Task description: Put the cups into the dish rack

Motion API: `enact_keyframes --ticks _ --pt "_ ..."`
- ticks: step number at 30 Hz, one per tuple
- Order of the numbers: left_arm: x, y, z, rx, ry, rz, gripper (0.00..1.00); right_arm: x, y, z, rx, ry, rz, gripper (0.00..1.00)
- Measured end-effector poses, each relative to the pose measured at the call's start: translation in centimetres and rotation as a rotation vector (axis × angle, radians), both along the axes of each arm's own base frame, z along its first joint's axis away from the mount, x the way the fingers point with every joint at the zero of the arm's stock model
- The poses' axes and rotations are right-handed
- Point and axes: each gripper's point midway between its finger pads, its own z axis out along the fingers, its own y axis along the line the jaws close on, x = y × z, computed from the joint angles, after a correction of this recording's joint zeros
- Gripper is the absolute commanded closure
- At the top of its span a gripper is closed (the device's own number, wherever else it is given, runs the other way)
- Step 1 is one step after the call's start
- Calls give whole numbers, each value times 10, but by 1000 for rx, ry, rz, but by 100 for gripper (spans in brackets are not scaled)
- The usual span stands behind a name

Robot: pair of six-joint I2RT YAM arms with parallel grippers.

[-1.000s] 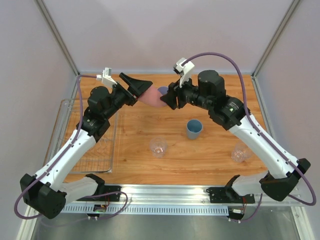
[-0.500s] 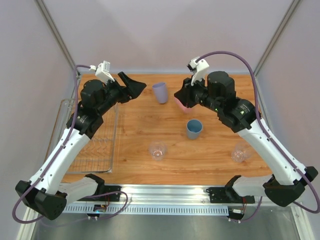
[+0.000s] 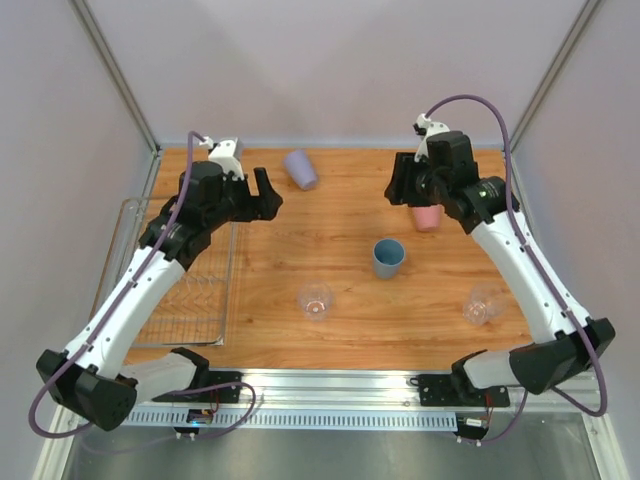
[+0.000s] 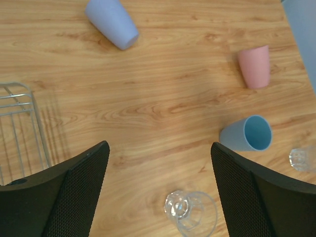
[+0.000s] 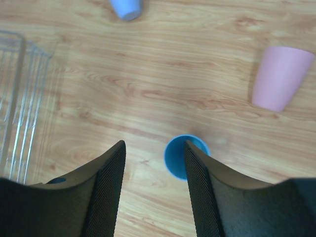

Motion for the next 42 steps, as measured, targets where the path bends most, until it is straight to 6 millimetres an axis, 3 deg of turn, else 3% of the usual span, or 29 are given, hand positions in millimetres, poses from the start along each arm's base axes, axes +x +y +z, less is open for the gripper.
enact_keyframes --ticks 3,6,13,18,21,24,29,33,37,42 --pt "13 -1 -11 49 40 12 7 26 -23 -14 2 50 -84 37" --pt "39 -9 -17 82 67 19 7 54 -41 -34 -2 102 -152 32" --pt "130 -31 -30 107 108 29 7 99 -76 -66 48 200 -253 29" --pt "200 -12 -60 50 166 35 10 123 -102 -79 71 233 -309 29" --pt "222 3 -86 13 216 18 10 131 -102 -88 43 247 -294 28" --pt "222 8 -104 -7 266 -1 9 126 -98 -107 -36 285 -258 27" --pt "217 -9 -99 -30 258 -64 8 98 -110 -145 -179 385 -286 26" --pt "216 -14 -99 -21 250 -80 7 72 -117 -163 -126 472 -357 25" --pt "230 -8 -98 -30 234 -78 9 59 -117 -155 -9 472 -440 25" --pt "250 24 -113 -72 231 -58 8 57 -115 -129 76 383 -488 25"
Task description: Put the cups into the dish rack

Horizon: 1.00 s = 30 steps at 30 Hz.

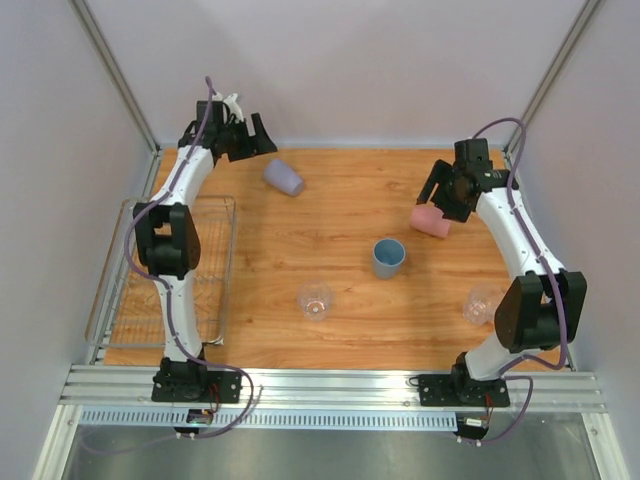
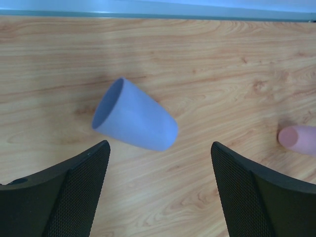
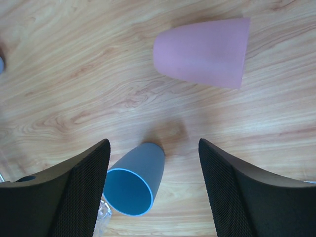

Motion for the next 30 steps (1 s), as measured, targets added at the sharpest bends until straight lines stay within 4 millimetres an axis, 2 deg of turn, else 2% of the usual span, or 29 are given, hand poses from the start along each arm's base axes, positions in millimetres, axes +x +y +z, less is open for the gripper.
enact_keyframes --ticks 3,6,9,14,18,20,21,25,30 --pt "14 17 -8 -49 -18 -6 8 2 -4 7 15 -34 -29 25" --pt "29 23 -16 -102 -34 -28 8 7 -8 10 22 -52 -49 25" --pt "42 12 -33 -156 -38 -73 8 10 -10 10 24 -55 -57 25" --pt "51 -9 -74 -231 6 -139 8 21 -8 11 29 -57 -52 25" --pt "54 -19 -95 -281 34 -156 11 29 -8 14 29 -65 -51 25" --pt "56 -21 -98 -305 34 -159 13 32 -8 17 28 -71 -50 25" --pt "58 -23 -96 -322 30 -164 17 33 -8 18 27 -73 -49 25" --pt "61 -29 -80 -371 -3 -196 26 39 -8 20 27 -79 -49 25" --pt "58 -40 -65 -389 -41 -262 27 42 -8 17 26 -70 -50 25"
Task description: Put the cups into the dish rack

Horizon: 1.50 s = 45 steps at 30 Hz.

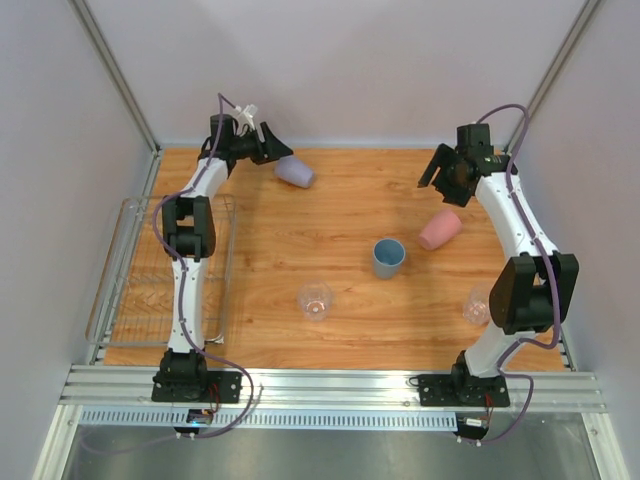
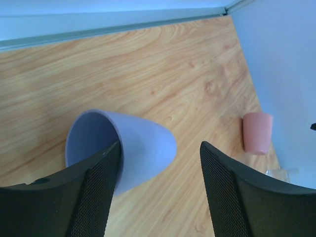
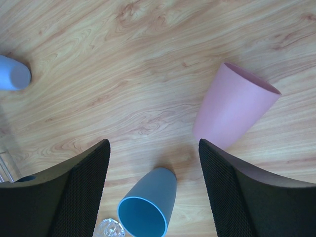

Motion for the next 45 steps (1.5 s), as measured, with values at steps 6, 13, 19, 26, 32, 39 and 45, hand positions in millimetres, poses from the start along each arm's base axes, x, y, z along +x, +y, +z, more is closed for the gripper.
enact_keyframes --ticks 6,13,19,26,32,39,45 --pt "-11 -15 -7 19 22 -46 27 1 0 -3 -1 9 1 25" --pt "-21 -25 -18 53 65 -64 44 0 -1 -5 -10 16 0 25" --pt "-21 -40 -26 24 114 -28 88 0 -2 -5 -13 16 5 25" --pt "-19 -58 2 -37 78 -13 100 1 7 -2 19 4 44 25" --pt "-33 -60 16 -11 127 42 100 10 31 17 118 -77 135 24" --pt "-82 -89 103 196 4 31 100 4 69 48 125 -173 257 22" --pt "-167 -128 145 416 -120 -75 100 -15 66 77 103 -232 242 21"
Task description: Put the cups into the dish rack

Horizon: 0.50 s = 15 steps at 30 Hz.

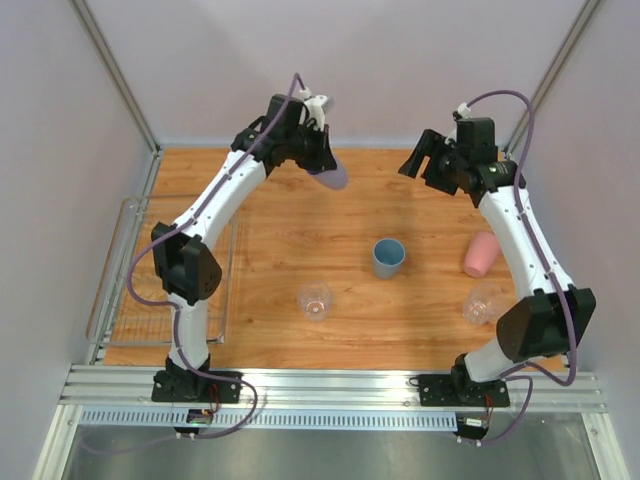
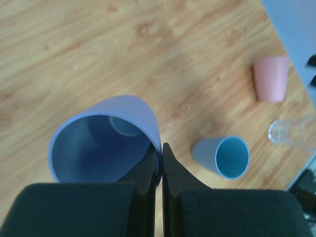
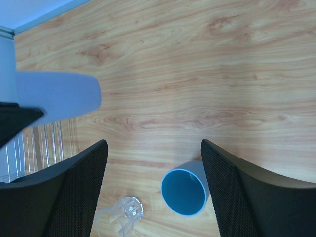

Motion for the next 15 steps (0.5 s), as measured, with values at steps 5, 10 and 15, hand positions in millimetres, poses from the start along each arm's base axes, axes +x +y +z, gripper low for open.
enact_keyframes --ticks 5,10,15 --pt "-46 -9 -49 237 44 -57 100 -29 -15 9 -25 -7 -48 20" --pt "-81 -1 -116 437 142 -93 100 -53 -27 -2 -59 28 -93 17" --pt "-96 -3 -146 531 159 -119 100 -72 -35 -16 -85 75 -117 14"
